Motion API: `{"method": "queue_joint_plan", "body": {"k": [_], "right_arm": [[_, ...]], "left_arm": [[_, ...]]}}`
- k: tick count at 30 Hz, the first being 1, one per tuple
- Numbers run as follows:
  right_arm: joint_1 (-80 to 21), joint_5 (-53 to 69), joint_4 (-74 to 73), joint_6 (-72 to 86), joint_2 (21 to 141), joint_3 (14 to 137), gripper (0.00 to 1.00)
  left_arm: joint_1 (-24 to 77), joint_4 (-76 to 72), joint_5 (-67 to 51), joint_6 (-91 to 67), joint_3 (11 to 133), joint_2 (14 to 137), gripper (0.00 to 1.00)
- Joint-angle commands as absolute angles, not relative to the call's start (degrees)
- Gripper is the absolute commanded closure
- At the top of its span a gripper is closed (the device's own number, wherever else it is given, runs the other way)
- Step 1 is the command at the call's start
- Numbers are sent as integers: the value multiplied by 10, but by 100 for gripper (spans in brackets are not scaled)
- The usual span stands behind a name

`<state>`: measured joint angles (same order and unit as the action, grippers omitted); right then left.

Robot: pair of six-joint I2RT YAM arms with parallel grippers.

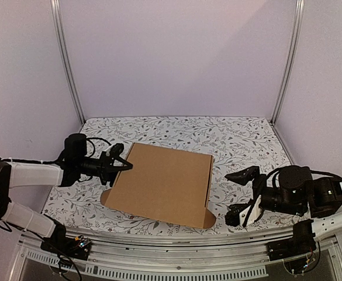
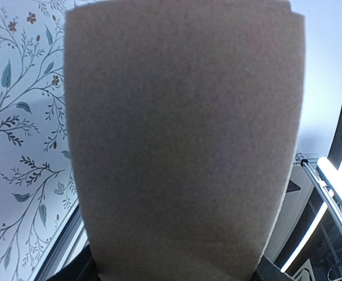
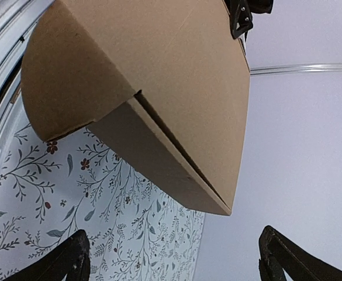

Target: Fold the paper box

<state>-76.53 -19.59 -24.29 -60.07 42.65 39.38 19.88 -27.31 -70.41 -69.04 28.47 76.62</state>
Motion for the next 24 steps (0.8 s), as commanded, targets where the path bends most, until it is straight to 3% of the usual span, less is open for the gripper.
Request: {"method": "queue_joint_plan", "body": {"k": [1, 10, 17, 24], "right_arm": [[-795, -279, -48, -811, 439, 325, 1], [-820, -294, 89, -876, 502, 313, 1], [-836, -300, 122, -891, 548, 328, 1], [-838, -307, 105, -889, 528, 329, 1]], "left_arm": [[193, -250, -735, -684, 300, 740, 92], [196, -273, -746, -698, 289, 719, 95], [205, -373, -749, -775, 290, 714, 98], [215, -378, -757, -780, 289, 696, 100]]}}
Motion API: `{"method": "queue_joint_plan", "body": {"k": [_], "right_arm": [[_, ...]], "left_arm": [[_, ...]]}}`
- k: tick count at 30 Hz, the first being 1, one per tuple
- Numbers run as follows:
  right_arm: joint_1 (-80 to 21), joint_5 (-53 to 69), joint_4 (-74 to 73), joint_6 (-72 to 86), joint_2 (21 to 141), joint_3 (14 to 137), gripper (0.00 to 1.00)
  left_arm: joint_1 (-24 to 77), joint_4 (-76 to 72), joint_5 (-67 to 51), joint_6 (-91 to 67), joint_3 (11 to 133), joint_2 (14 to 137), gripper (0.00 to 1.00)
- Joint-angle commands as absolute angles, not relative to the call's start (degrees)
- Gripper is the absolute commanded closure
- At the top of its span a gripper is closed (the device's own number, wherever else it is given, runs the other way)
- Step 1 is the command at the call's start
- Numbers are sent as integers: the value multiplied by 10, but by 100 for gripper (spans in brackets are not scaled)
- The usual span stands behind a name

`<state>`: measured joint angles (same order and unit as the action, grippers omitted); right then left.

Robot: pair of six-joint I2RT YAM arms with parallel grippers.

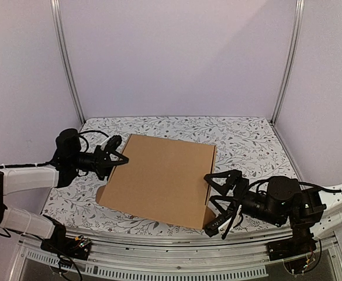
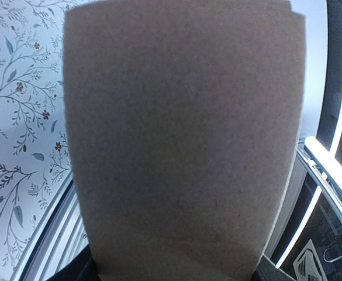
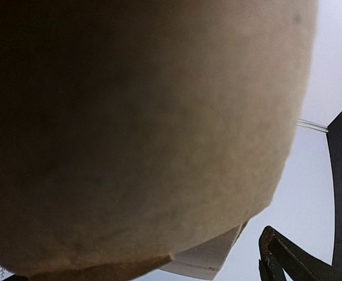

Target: Fold the paper box

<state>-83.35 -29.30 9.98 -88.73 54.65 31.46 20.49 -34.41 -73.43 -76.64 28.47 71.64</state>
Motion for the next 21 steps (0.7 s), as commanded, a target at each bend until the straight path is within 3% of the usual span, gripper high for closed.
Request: {"method": "queue_joint_plan", "body": {"k": [1, 21], "right_arm": [[-838, -306, 103, -888, 525, 329, 1], [-884, -318, 111, -933, 539, 364, 4]], "left_arm": [[217, -377, -757, -780, 289, 693, 100], [263, -299, -746, -738, 310, 644, 100]]}}
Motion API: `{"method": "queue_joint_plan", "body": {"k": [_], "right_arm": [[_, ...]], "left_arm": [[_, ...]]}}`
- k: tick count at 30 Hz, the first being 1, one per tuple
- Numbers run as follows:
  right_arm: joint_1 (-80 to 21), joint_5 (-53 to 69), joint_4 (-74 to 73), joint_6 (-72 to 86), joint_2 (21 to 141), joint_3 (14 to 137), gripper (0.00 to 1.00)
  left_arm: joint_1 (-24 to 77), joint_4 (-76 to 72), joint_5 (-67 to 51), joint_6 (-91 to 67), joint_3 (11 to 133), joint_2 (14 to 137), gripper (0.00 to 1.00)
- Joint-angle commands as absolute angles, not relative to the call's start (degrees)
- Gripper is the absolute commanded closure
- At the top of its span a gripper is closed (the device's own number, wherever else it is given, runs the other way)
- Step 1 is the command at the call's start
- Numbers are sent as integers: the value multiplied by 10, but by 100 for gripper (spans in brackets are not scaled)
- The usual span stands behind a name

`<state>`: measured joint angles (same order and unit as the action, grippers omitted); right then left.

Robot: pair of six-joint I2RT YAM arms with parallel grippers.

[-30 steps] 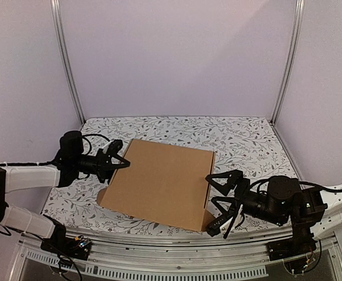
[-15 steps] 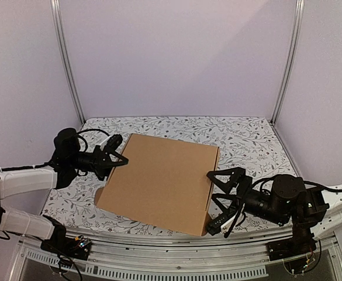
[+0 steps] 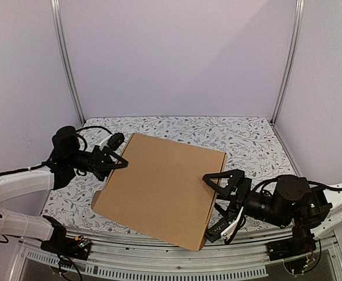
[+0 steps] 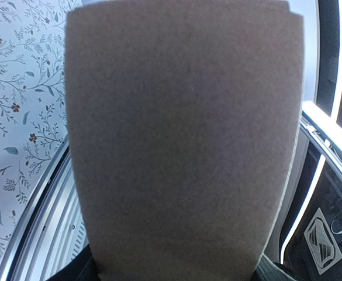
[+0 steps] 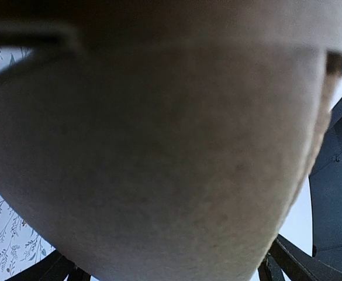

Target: Fold the paper box

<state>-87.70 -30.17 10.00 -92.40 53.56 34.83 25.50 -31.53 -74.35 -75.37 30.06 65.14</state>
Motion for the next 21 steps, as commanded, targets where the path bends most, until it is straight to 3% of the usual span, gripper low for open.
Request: {"method": "queue_joint_plan", "body": {"k": [1, 5, 13, 21], "right_arm": [[-885, -318, 112, -933, 539, 363, 6], [-890, -324, 116, -937, 543, 362, 15], [-897, -334, 122, -939, 546, 359, 35], [-902, -339, 126, -922, 541, 356, 44]], "left_arm": [[263, -298, -745, -738, 311, 646, 100], [263, -295, -744, -733, 309, 652, 100], [262, -292, -743, -727, 311, 664, 88], [254, -238, -719, -672, 315, 642, 52]]}}
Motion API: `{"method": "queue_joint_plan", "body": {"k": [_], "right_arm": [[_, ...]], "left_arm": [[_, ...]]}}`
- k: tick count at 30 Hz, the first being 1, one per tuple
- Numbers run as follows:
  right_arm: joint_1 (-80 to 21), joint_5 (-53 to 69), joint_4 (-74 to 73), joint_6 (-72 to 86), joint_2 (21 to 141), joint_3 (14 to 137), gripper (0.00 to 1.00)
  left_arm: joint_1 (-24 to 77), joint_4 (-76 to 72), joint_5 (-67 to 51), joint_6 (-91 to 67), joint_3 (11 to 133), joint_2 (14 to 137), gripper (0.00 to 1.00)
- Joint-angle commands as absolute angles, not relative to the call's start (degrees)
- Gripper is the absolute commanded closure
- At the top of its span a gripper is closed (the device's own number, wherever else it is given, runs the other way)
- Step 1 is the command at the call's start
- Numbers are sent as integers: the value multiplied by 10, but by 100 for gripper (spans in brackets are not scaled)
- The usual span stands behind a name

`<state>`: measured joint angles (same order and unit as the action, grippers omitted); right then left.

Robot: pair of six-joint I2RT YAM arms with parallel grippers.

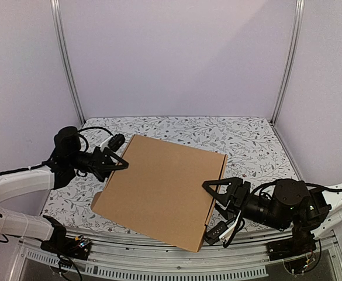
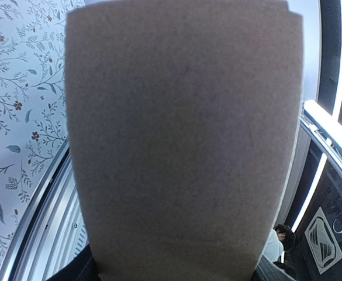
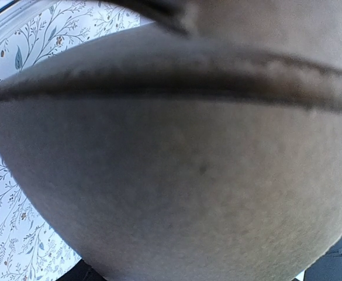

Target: Fold the paper box

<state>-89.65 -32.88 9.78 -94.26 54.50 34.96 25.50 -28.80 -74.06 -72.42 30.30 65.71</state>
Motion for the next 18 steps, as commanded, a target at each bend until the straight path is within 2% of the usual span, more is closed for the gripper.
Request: {"method": "queue_joint_plan", "body": {"k": [1, 8, 9, 10, 11, 18], "right_arm": [[-902, -340, 126, -914, 540, 356, 44], [-902, -358, 118, -850, 527, 357, 45], [-902, -362, 112, -835, 525, 358, 46], [-902, -368, 106, -824, 522, 360, 46], [-902, -374, 99, -804, 520, 361, 46], [-902, -393, 45, -699, 513, 366, 47]], "left_arm": [[251, -222, -716, -660, 318, 637, 45], [227, -39, -673, -516, 357, 614, 26], [223, 0, -662, -492, 364, 613, 19], [220, 44, -644, -464, 374, 609, 4], [217, 91, -626, -438, 383, 606, 1], [205, 194, -493, -347, 429, 560, 1]]}}
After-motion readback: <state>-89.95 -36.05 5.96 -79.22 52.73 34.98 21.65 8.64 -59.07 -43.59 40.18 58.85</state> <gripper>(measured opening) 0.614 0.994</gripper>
